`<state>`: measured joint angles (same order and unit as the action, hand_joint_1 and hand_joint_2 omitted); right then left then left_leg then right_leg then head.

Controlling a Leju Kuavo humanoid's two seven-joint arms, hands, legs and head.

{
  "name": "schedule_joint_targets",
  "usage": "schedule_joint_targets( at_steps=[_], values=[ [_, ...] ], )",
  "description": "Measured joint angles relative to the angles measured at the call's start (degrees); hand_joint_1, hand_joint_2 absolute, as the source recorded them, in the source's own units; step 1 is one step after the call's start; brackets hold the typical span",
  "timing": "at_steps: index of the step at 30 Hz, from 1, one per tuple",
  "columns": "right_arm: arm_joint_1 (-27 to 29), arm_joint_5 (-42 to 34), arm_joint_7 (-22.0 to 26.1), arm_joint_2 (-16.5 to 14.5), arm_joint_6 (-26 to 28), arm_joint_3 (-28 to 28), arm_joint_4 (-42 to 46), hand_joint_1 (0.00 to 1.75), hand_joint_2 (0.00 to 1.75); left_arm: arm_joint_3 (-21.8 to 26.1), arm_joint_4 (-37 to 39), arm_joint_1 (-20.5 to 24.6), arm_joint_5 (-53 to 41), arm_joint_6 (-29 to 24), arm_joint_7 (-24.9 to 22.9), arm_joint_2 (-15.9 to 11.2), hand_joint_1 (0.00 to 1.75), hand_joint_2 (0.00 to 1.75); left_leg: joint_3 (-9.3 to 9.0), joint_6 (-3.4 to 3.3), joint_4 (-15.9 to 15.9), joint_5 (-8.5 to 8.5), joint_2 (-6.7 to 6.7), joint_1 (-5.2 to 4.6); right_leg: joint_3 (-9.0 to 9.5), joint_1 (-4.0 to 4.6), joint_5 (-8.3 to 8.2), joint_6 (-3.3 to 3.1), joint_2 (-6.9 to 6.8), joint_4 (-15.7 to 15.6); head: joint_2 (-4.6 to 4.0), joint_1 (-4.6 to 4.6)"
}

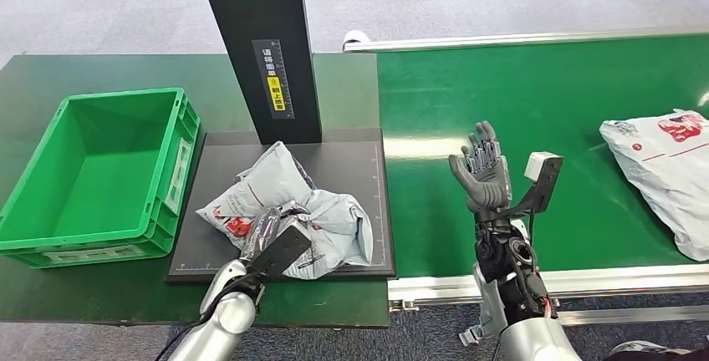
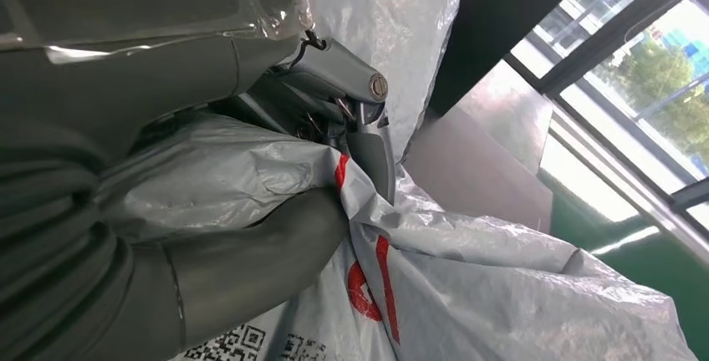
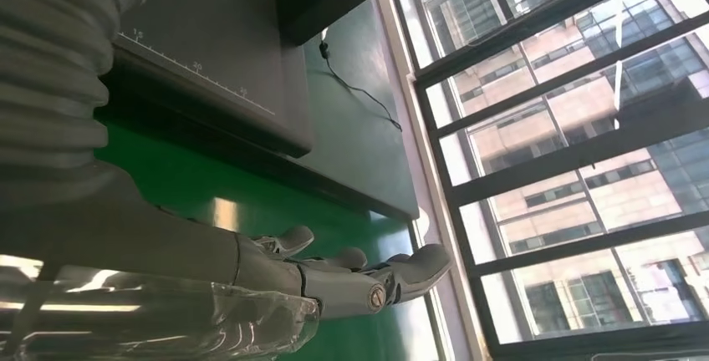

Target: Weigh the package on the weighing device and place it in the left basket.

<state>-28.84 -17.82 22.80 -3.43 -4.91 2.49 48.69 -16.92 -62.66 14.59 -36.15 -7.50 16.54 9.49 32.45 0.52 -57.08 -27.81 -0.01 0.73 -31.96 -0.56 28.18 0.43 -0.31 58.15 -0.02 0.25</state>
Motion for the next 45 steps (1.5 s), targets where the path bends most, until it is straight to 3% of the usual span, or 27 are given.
schedule_joint_targets(
  at_steps=[8, 12, 19, 23, 27, 31, 34, 41, 43, 45],
  values=[
    [-0.54, 5.97, 1.26, 0.13, 0.96, 2.03, -1.69, 0.00, 1.75, 1.62, -6.91, -0.16, 2.45, -10.78, 8.25, 0.12, 1.75, 1.75, 0.05, 0.00, 0.00, 0.00, 0.00, 0.01, -0.08, 0.01, 0.00, 0.00, 0.01, 0.01, 0.01, -0.01],
    [-0.56, 7.17, 1.67, 0.27, 0.66, 3.35, -2.06, 0.00, 1.75, 2.64, -10.75, 1.10, 0.30, -14.74, 8.70, -0.23, 1.75, 1.75, 0.06, 0.00, 0.00, 0.00, -0.01, 0.01, -0.08, 0.01, 0.00, 0.00, 0.01, 0.01, 0.01, 0.00],
    [-1.19, 10.16, 4.86, 1.68, -0.59, 5.64, -2.96, 0.00, 1.75, 5.08, -13.31, 5.21, -14.04, -28.36, 7.48, -2.67, 1.75, 1.75, 0.07, 0.00, -0.01, 0.01, -0.01, 0.01, -0.08, 0.01, -0.01, -0.01, 0.01, 0.01, 0.01, -0.01],
    [-1.76, 10.28, 5.32, 2.39, -1.51, 6.84, -3.48, 0.00, 1.75, 8.38, -12.79, 9.14, -28.14, -30.36, 2.65, -4.98, 1.75, 1.75, 0.07, 0.02, -0.01, 0.04, -0.01, 0.02, -0.08, 0.03, -0.01, -0.01, 0.01, 0.03, 0.01, 0.00],
    [-2.18, 10.27, 5.35, 2.90, -2.21, 8.06, -3.95, 0.00, 1.75, 13.33, -7.48, 15.16, -38.49, -30.38, -2.69, -8.00, 1.75, 1.75, 0.06, 0.04, 0.00, 0.07, 0.04, 0.02, -0.09, 0.03, -0.04, -0.05, 0.03, 0.07, 0.02, -0.01],
    [-2.68, 10.09, 5.33, 3.34, -2.39, 9.09, -4.29, 0.00, 1.75, 18.61, 0.54, 21.60, -41.66, -30.38, -6.80, -12.28, 1.75, 1.75, 0.06, 0.04, -0.01, 0.08, 0.09, 0.03, -0.14, 0.04, -0.05, -0.06, 0.08, 0.10, 0.00, 0.00],
    [-2.85, 10.05, 5.31, 3.52, -2.37, 9.57, -4.41, 0.00, 1.75, 21.24, 4.63, 24.41, -41.77, -30.38, -7.16, -14.56, 1.75, 1.75, 0.08, 0.04, -0.01, 0.09, 0.08, 0.03, -0.16, 0.04, -0.04, -0.06, 0.08, 0.11, 0.00, 0.00],
    [-2.94, 10.03, 5.25, 3.57, -2.37, 10.16, -4.45, 0.00, 1.75, 23.07, 8.62, 26.39, -42.59, -30.38, -8.16, -16.36, 1.75, 1.75, 0.15, 0.04, -0.02, 0.09, 0.06, 0.01, -0.19, 0.02, -0.04, -0.05, 0.07, 0.09, 0.01, 0.02],
    [-2.94, 10.04, 5.13, 3.55, -2.33, 10.31, -4.45, 0.00, 1.75, 23.51, 10.35, 27.31, -45.50, -30.36, -12.41, -16.83, 1.75, 1.75, 0.16, 0.04, -0.02, 0.09, 0.06, 0.01, -0.19, 0.02, -0.05, -0.06, 0.08, 0.09, 0.01, 0.02],
    [-2.96, 10.16, 4.93, 3.39, -2.11, 10.52, -4.47, 0.00, 1.75, 24.11, 15.20, 29.70, -49.51, -29.42, -20.02, -18.38, 1.75, 1.75, 0.15, 0.05, -0.01, 0.09, 0.13, 0.02, -0.21, 0.04, -0.07, -0.09, 0.12, 0.12, 0.01, 0.02]
  ],
)
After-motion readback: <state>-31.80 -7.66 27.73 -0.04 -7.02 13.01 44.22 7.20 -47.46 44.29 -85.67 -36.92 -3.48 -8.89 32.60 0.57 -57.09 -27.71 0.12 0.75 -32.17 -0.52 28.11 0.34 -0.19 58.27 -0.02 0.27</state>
